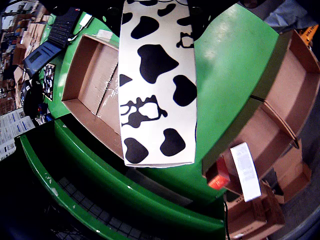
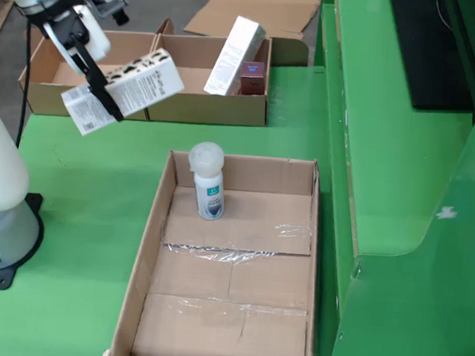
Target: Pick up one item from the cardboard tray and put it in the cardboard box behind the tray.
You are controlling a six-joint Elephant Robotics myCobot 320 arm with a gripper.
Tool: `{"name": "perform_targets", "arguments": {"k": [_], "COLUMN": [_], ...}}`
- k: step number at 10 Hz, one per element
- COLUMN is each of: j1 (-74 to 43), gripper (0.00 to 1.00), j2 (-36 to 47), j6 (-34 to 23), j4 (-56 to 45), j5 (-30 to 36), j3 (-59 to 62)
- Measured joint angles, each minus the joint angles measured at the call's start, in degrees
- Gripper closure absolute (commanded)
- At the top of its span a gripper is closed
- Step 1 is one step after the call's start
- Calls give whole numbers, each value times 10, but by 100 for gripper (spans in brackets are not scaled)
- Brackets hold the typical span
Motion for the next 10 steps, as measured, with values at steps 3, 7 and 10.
{"name": "perform_targets", "arguments": {"k": [3, 7, 10], "j1": [77, 205, 282], "gripper": [100, 100, 100], "j2": [-16, -141, -221], "j6": [78, 13, -66], "j4": [-39, -3, 48], "j5": [22, 70, 80], "j3": [38, 143, 222]}}
